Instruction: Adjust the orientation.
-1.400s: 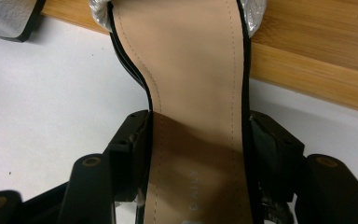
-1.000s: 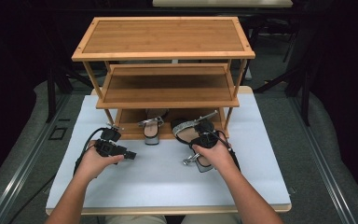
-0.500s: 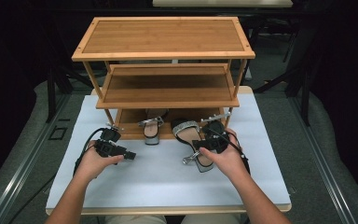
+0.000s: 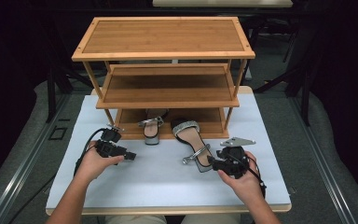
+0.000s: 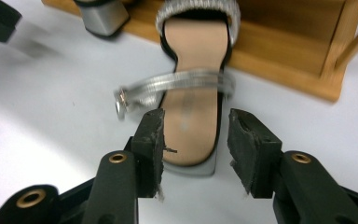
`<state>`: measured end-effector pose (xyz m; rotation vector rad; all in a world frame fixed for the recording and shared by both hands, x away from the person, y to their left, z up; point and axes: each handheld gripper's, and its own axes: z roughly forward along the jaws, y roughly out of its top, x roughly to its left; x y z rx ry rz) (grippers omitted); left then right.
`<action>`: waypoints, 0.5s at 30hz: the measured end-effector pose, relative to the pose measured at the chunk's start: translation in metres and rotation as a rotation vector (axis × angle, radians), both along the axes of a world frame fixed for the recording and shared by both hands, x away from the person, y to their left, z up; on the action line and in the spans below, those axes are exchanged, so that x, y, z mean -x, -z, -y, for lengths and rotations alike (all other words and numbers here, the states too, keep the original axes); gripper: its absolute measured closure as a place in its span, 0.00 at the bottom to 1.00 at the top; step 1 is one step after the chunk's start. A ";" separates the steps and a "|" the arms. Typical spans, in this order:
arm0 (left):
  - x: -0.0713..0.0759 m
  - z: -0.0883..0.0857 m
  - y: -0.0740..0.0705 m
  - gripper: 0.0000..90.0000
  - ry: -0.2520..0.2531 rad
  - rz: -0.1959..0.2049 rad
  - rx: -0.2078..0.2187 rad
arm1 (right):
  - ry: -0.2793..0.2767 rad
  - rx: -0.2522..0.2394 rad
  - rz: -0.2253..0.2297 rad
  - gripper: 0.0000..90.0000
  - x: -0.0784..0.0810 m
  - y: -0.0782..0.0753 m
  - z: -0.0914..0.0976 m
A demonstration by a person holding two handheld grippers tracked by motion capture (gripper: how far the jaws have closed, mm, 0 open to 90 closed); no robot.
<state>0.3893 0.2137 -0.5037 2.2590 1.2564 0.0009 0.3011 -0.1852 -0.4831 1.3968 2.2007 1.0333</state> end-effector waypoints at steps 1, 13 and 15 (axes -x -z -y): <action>0.000 0.000 0.000 0.47 0.000 0.001 -0.001 | -0.013 -0.026 -0.005 0.64 0.002 0.005 0.002; 0.000 0.000 0.001 0.47 0.001 -0.002 0.000 | 0.029 -0.009 -0.019 0.68 0.011 0.036 0.003; 0.000 0.000 0.001 0.47 0.003 -0.001 -0.001 | 0.024 -0.013 -0.044 0.68 0.012 0.038 0.002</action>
